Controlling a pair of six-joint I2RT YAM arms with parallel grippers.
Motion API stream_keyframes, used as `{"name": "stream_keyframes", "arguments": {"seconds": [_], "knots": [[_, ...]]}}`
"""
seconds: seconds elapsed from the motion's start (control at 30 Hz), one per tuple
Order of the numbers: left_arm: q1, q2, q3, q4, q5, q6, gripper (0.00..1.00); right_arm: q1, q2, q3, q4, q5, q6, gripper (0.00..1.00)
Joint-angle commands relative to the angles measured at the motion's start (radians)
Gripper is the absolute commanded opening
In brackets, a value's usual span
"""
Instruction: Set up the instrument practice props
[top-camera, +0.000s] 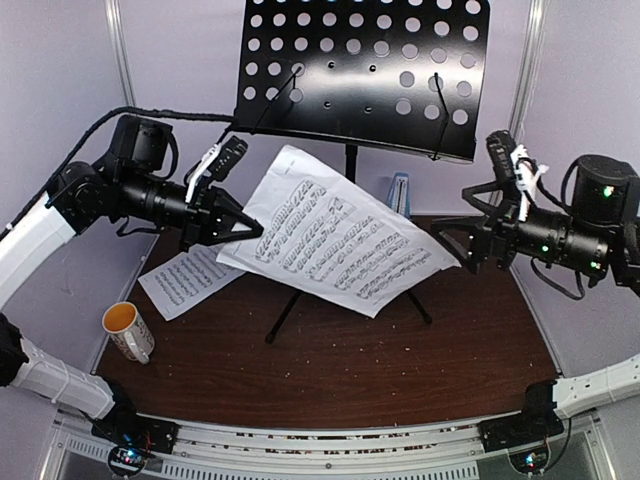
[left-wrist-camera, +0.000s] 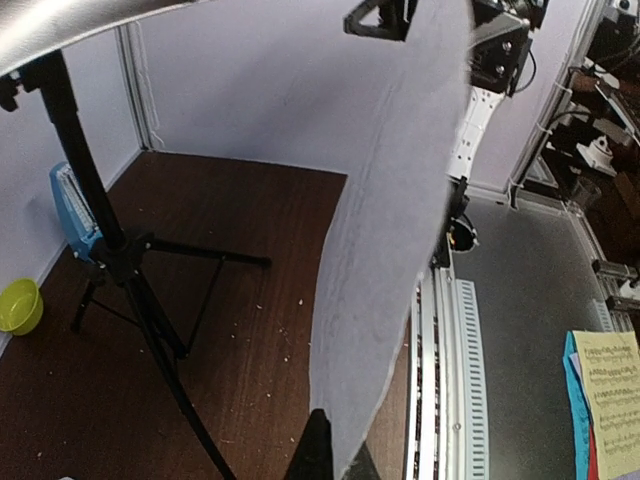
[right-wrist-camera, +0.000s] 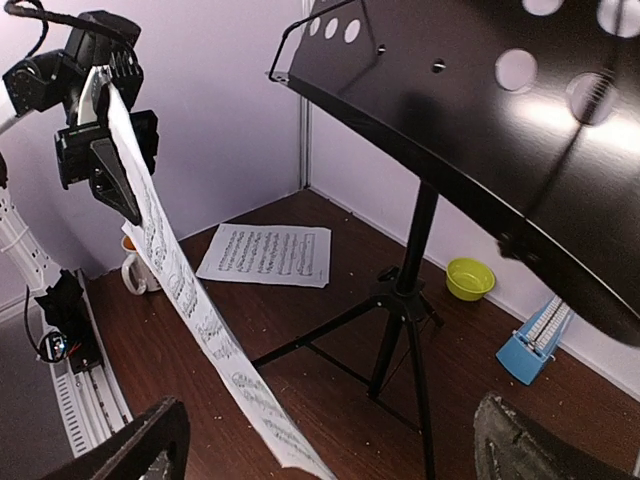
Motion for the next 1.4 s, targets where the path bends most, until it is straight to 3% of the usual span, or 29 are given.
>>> {"name": "stream_keyframes", "arguments": {"seconds": [0.0,0.17,0.27,0.47,0.73,0.93,1.1,1.17,1.23,1.37], "knots": [[-0.05,0.043,0.105,-0.205,-0.018,0.104,0.0,0.014,0.129,0.142,-0.092,-0.054,-0.077,1.0],[-0.086,0.083,0.175,-0.273,-0.061,0.115,0.0,0.02,0.272,0.296,-0.146,-0.134,-0.124,1.0],[-0.098,0.101,0.205,-0.29,-0.074,0.121,0.0,0.034,0.346,0.374,-0.187,-0.173,-0.131,0.94],[-0.117,0.126,0.236,-0.312,-0.089,0.146,0.0,0.048,0.408,0.421,-0.23,-0.24,-0.178,0.65],[-0.118,0.146,0.29,-0.326,-0.125,0.165,0.0,0.058,0.527,0.578,-0.401,-0.251,-0.202,0.33],[-0.124,0.147,0.302,-0.334,-0.147,0.174,0.0,0.059,0.558,0.611,-0.468,-0.199,-0.183,0.29],[-0.126,0.145,0.302,-0.334,-0.138,0.172,0.0,0.064,0.595,0.67,-0.525,-0.148,-0.178,0.15],[-0.132,0.149,0.312,-0.334,-0.147,0.165,0.0,0.068,0.608,0.702,-0.548,-0.134,-0.181,0.01],[-0.138,0.146,0.321,-0.33,-0.161,0.162,0.0,0.07,0.618,0.755,-0.568,-0.133,-0.176,0.0],[-0.137,0.091,0.297,-0.265,-0.237,0.114,0.22,0.071,0.581,0.77,-0.531,-0.146,-0.142,0.0]]}}
